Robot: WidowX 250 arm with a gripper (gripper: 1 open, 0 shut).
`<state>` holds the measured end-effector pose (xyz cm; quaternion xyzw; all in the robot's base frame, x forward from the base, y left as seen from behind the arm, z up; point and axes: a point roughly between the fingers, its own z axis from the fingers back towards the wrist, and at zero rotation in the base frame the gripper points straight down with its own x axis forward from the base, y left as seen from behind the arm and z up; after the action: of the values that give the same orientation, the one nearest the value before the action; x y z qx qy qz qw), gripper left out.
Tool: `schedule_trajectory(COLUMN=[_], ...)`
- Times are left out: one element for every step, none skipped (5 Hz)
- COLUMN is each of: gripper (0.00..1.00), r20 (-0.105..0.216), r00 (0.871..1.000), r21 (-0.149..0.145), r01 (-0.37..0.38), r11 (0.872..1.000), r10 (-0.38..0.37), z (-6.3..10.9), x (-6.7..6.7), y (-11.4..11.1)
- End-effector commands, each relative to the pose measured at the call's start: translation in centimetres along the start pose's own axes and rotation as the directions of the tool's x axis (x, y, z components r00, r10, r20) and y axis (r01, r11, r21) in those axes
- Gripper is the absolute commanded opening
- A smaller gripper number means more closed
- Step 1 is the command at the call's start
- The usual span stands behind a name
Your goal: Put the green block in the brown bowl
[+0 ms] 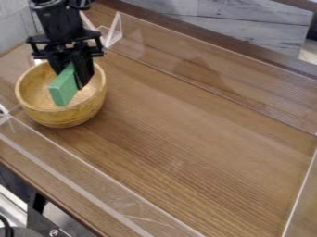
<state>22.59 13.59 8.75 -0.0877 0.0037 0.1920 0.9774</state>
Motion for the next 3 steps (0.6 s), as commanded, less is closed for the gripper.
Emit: schedule_trajectory(gripper=[0.0,0.0,0.0], r20=[0.042,0.041,0.04], r00=[0.999,0.999,0.999], r21=[0.003,-0.001,-0.005], r01=[0.002,0.006,0.011], r11=[1.0,1.0,1.0], r10=[-0.003,-0.006,-0.011], z=[0.65,0.25,-0.09], x=[0.55,0.73,0.87], y=[0.47,0.6,0.69])
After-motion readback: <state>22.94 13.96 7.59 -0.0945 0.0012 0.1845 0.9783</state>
